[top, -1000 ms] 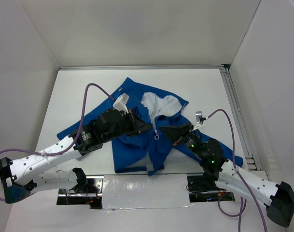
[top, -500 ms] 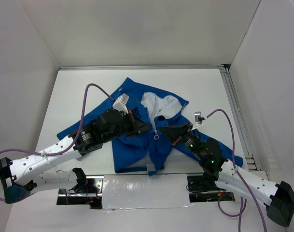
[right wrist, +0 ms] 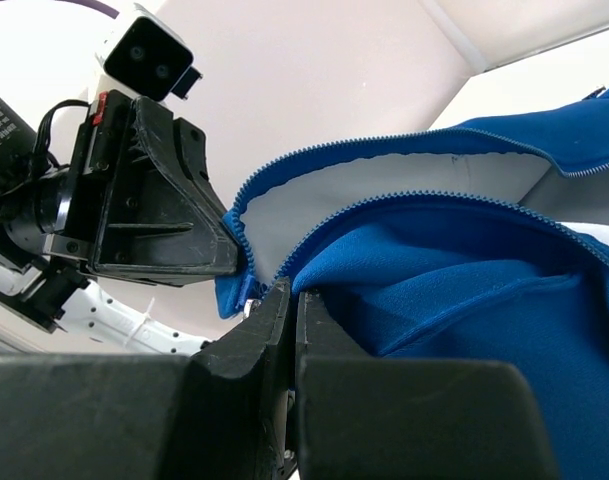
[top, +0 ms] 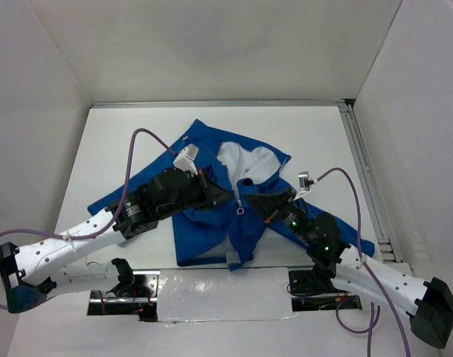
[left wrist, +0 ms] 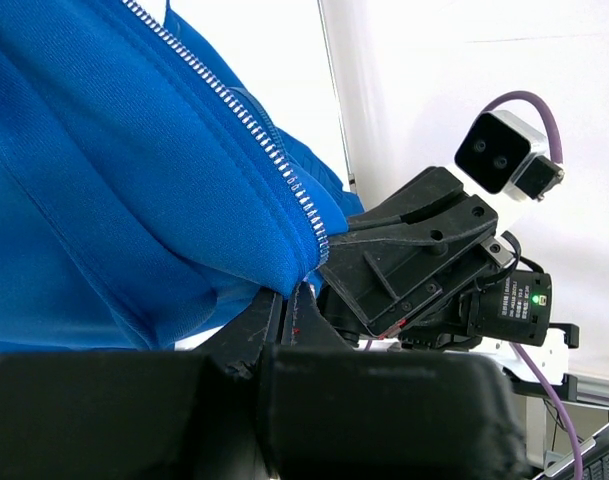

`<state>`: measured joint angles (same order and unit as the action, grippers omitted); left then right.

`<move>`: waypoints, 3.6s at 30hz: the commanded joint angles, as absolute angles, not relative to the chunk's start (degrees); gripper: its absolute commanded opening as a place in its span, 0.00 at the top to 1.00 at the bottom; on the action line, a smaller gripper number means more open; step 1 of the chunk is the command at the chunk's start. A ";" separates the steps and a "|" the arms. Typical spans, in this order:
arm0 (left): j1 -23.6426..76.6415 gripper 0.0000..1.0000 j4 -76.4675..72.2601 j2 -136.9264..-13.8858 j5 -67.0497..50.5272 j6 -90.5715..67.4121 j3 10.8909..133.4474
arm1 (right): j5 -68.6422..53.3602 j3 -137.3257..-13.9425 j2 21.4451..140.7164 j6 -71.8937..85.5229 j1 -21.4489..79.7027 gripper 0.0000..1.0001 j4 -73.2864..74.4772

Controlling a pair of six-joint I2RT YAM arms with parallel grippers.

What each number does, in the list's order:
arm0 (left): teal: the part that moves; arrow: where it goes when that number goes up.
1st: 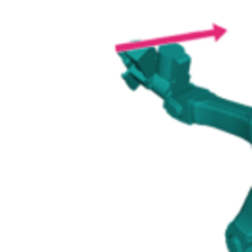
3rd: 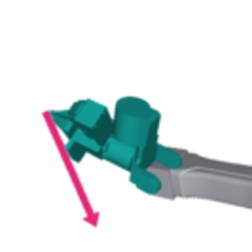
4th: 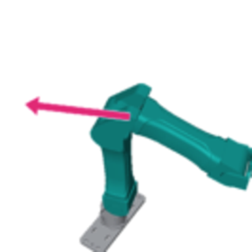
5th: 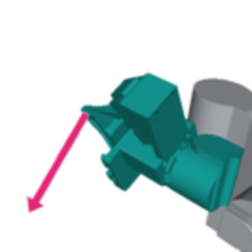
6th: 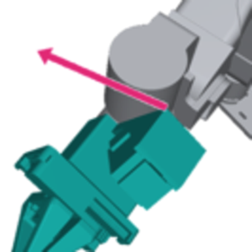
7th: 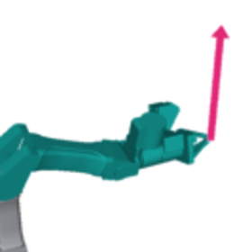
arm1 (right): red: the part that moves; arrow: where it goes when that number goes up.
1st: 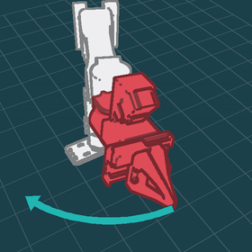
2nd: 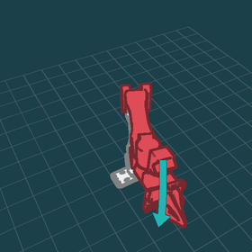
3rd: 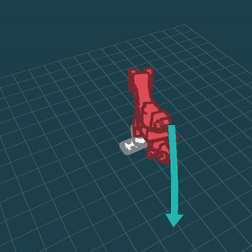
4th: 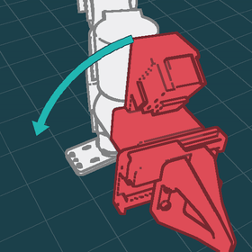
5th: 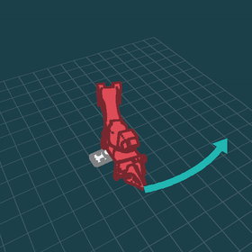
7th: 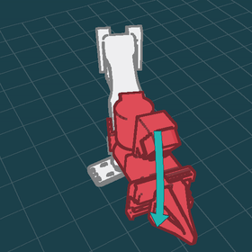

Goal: Zip up the jacket

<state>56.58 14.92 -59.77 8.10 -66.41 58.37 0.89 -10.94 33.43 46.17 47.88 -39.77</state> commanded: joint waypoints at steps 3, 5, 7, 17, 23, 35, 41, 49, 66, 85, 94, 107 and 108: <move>57.04 1.00 11.07 -59.06 8.96 -66.88 59.33 | 1.85 -12.74 31.55 45.27 48.52 1.00 -41.31; 57.04 1.00 11.42 -59.50 8.88 -67.15 59.41 | 1.67 -12.74 31.46 45.44 48.51 1.00 -41.57; 56.95 1.00 11.69 -59.76 8.70 -67.59 59.68 | 1.32 -12.74 31.64 45.79 48.43 1.00 -42.01; 57.04 1.00 12.66 -59.94 8.70 -68.03 60.12 | 1.93 -13.80 32.34 45.00 48.43 1.00 -40.08; 56.95 1.00 12.92 -59.85 9.14 -68.03 60.64 | 2.37 -13.45 31.91 44.30 48.51 1.00 -37.97; 57.57 1.00 14.33 -62.05 10.19 -69.08 61.70 | 1.06 -13.45 32.08 45.17 48.43 1.00 -39.81; 58.45 1.00 15.91 -63.02 12.30 -69.96 62.49 | 2.37 -13.53 31.55 45.79 48.52 1.00 -39.29; 59.50 1.00 15.29 -62.67 13.54 -71.19 62.14 | 10.28 -12.31 33.57 50.80 50.18 1.00 -41.04; 59.59 1.00 12.13 -64.07 9.50 -68.22 61.61 | 20.03 -12.91 36.56 52.91 56.42 1.00 -44.39; 61.17 1.00 18.28 -67.67 4.48 -59.94 58.19 | 17.93 -19.60 35.07 55.90 50.63 1.00 -32.70; 62.14 1.00 20.57 -68.20 2.99 -59.77 57.22 | 13.46 -21.88 32.34 55.19 45.01 1.00 -28.39; 61.96 1.00 26.71 -69.17 10.28 -61.86 63.45 | 4.04 -28.91 37.71 49.66 44.03 0.90 -7.77; 61.79 1.00 27.76 -68.91 11.50 -62.83 64.59 | 3.78 -29.18 37.79 48.96 44.03 0.83 -5.99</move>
